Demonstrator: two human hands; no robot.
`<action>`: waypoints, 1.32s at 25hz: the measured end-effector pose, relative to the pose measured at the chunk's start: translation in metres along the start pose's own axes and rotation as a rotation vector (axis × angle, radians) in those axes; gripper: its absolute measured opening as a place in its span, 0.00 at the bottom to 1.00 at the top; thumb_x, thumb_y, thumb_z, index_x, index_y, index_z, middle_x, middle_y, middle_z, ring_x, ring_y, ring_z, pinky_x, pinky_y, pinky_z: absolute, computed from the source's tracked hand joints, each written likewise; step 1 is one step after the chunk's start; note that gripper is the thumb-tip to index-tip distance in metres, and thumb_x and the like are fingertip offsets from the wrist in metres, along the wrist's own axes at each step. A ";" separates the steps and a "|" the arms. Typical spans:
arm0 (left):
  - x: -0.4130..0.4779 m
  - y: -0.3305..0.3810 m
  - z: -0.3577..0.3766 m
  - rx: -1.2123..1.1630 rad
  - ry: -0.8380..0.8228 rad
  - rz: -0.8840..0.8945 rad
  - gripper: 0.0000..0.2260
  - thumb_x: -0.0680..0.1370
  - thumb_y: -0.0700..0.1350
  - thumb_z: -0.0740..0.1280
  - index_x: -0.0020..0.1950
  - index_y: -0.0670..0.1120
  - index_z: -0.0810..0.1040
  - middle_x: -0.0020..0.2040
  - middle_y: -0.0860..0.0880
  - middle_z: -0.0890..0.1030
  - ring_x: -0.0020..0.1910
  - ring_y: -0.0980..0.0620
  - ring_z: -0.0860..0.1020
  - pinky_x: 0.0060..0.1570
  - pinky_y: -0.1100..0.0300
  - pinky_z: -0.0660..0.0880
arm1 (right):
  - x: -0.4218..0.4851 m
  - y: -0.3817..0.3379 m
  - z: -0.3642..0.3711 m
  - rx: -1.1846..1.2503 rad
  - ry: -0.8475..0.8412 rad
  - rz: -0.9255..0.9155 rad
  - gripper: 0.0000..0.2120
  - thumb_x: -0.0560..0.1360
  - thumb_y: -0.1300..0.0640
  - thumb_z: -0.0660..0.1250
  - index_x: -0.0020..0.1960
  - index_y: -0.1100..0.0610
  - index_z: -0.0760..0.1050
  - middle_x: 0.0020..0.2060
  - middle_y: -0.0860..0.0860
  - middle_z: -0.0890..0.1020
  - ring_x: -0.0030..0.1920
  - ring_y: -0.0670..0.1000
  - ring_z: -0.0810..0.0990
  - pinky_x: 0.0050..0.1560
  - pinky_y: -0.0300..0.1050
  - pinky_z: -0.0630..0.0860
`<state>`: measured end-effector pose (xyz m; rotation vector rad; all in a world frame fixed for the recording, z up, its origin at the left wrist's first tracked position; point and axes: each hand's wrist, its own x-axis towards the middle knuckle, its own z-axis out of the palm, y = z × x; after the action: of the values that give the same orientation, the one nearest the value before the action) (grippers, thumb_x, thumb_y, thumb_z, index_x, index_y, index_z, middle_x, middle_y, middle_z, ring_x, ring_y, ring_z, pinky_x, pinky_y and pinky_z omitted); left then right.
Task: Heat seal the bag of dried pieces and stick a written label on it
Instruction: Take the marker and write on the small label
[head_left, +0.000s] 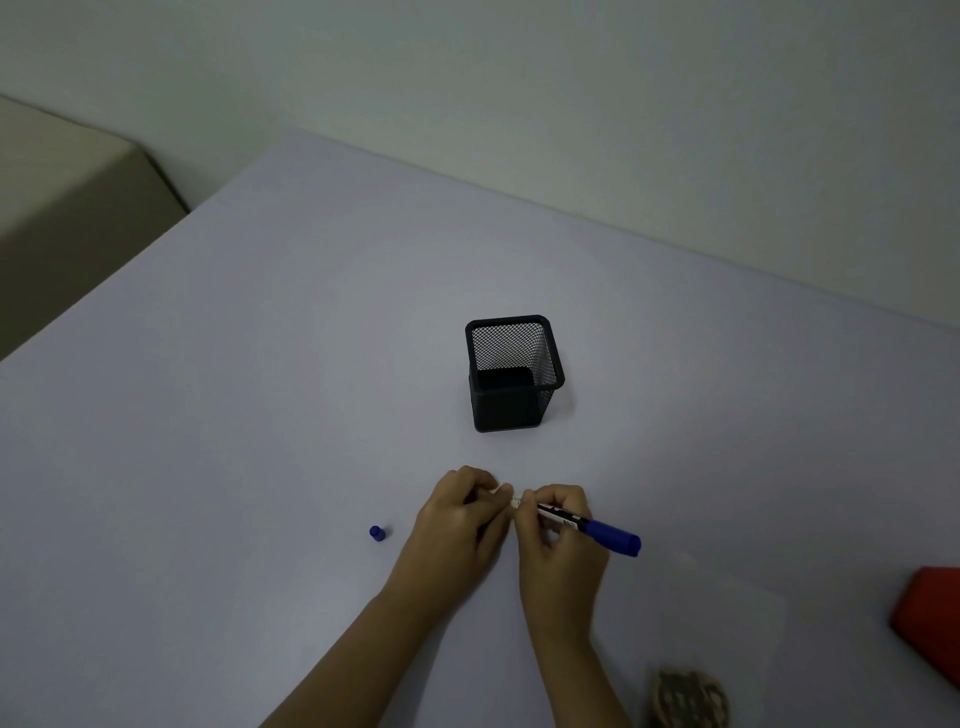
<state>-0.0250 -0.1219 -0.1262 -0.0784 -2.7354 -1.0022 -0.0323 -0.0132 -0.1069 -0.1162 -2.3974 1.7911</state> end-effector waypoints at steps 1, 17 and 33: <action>0.000 0.000 0.000 -0.001 0.000 0.003 0.15 0.77 0.51 0.60 0.51 0.45 0.83 0.47 0.48 0.79 0.44 0.55 0.77 0.46 0.69 0.72 | 0.000 0.000 0.000 0.003 -0.003 0.001 0.16 0.72 0.63 0.67 0.38 0.44 0.68 0.30 0.45 0.77 0.37 0.46 0.79 0.32 0.31 0.76; -0.001 0.000 0.002 0.001 0.019 0.015 0.16 0.77 0.51 0.60 0.51 0.45 0.83 0.47 0.48 0.79 0.45 0.56 0.76 0.47 0.70 0.71 | 0.000 0.004 0.001 -0.040 0.026 -0.021 0.17 0.72 0.64 0.67 0.37 0.44 0.66 0.29 0.47 0.75 0.35 0.47 0.77 0.30 0.31 0.73; -0.002 0.000 0.002 0.007 0.032 0.029 0.15 0.76 0.50 0.60 0.51 0.45 0.83 0.47 0.48 0.80 0.46 0.56 0.76 0.48 0.70 0.72 | -0.002 0.005 0.003 -0.002 -0.053 -0.021 0.18 0.74 0.68 0.64 0.35 0.47 0.64 0.29 0.51 0.72 0.34 0.52 0.71 0.32 0.36 0.71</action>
<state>-0.0235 -0.1204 -0.1277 -0.0998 -2.7008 -0.9779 -0.0311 -0.0145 -0.1127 -0.0440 -2.4272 1.8054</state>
